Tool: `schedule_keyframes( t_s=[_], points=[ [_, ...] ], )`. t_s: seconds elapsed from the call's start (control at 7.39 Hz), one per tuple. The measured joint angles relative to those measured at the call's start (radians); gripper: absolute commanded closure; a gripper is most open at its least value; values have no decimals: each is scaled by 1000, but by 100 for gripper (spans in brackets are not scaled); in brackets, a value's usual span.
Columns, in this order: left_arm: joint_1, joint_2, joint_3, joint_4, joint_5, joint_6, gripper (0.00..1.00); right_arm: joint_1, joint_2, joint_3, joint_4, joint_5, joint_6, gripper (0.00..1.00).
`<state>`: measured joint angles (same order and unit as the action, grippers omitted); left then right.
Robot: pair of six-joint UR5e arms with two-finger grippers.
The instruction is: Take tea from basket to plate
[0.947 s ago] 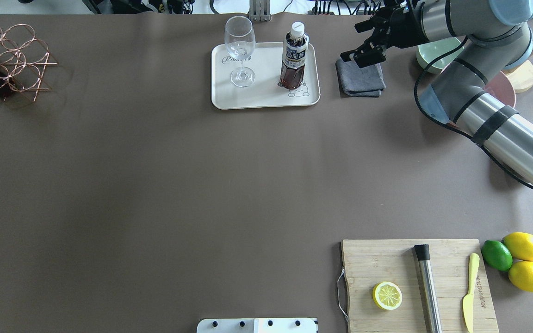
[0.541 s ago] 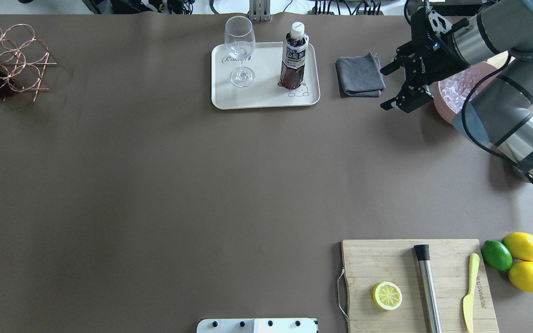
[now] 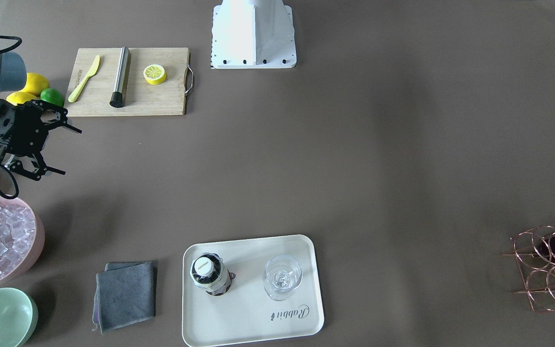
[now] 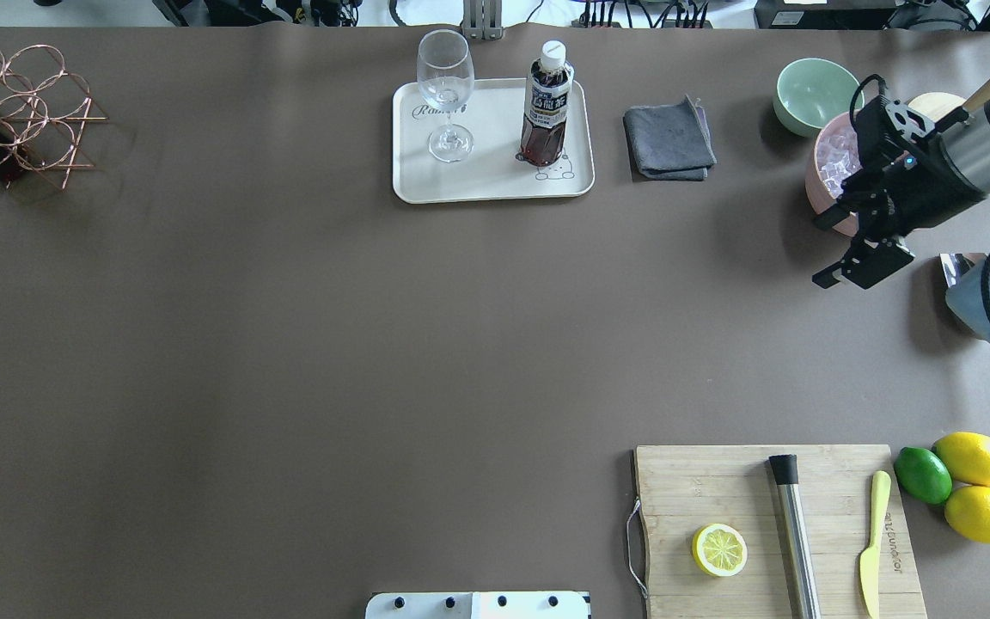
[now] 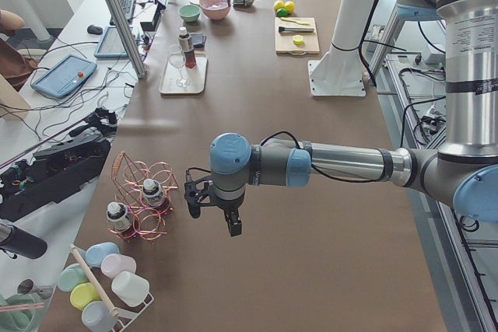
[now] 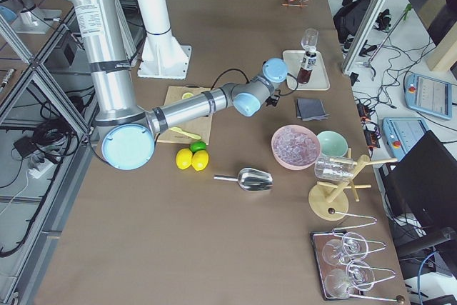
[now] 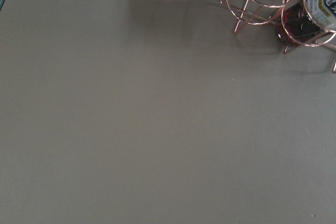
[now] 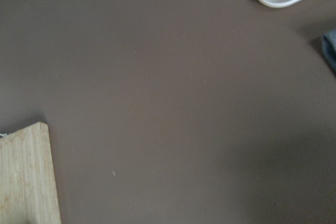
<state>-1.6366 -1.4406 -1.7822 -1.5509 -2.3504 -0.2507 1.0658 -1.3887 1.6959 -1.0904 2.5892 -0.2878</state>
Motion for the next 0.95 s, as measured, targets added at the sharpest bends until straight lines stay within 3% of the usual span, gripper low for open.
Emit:
schedule_keyframes(
  t_s=[0.54,0.95],
  points=[
    [17,31,1,-13,24,354,2,173,-339,23,-50,-17,3,1],
    [-1,53,3,-13,-18,392,2,305,-450,8,-53,-89,7,1]
  ],
)
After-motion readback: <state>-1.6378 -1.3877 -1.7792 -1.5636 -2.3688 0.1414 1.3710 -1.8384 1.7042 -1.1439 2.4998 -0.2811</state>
